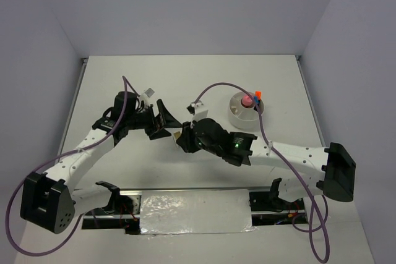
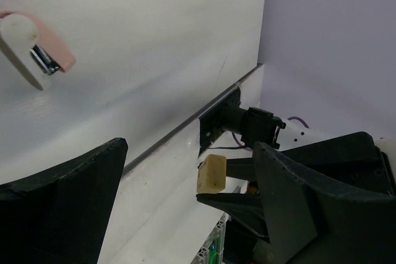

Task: Sort the stationery into containers
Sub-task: Place the stationery in the storage box.

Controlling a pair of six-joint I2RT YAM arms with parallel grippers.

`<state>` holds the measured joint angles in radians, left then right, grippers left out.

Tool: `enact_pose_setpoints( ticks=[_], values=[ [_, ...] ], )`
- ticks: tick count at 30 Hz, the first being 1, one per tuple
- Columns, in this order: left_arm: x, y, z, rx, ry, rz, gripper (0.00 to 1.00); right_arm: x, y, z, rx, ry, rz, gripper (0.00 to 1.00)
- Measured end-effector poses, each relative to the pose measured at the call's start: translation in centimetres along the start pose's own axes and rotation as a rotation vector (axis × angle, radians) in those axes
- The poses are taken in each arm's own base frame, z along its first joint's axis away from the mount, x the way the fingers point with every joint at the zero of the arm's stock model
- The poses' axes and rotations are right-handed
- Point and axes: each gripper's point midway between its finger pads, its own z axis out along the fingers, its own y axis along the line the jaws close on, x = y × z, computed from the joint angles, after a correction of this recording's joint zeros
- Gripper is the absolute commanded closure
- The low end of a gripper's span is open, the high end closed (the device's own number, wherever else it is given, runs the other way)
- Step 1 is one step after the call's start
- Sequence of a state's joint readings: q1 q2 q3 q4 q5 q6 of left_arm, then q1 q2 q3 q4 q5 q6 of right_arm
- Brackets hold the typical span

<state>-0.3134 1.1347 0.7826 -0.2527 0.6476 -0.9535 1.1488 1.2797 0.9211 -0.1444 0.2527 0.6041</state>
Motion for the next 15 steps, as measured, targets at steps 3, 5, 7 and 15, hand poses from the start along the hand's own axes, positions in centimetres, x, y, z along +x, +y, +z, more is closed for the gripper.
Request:
enact_pose_setpoints(
  ticks=[3,5,7,15],
  values=[
    [0.7,-0.9,0.6,0.027,0.024,0.012,0.13,-0.6,0.4,0.0,-0.005,-0.008,-0.015,0.74],
    [1.1,-1.2,1.0,0.036,0.039,0.022,0.23,-0.8,0.4,-0.1,-0.004,-0.011,-0.02,0.74],
    [1.5,-1.4,1.5,0.04,0.056,0.015,0.27,-1.0,0.1,-0.1,0.011,-0.012,-0.023,0.74],
    [1.9,-2.3,2.4,0.064,0.072,0.049,0.94,-0.9,-1.4,0.4,0.075,0.005,-0.029,0.73]
  ],
)
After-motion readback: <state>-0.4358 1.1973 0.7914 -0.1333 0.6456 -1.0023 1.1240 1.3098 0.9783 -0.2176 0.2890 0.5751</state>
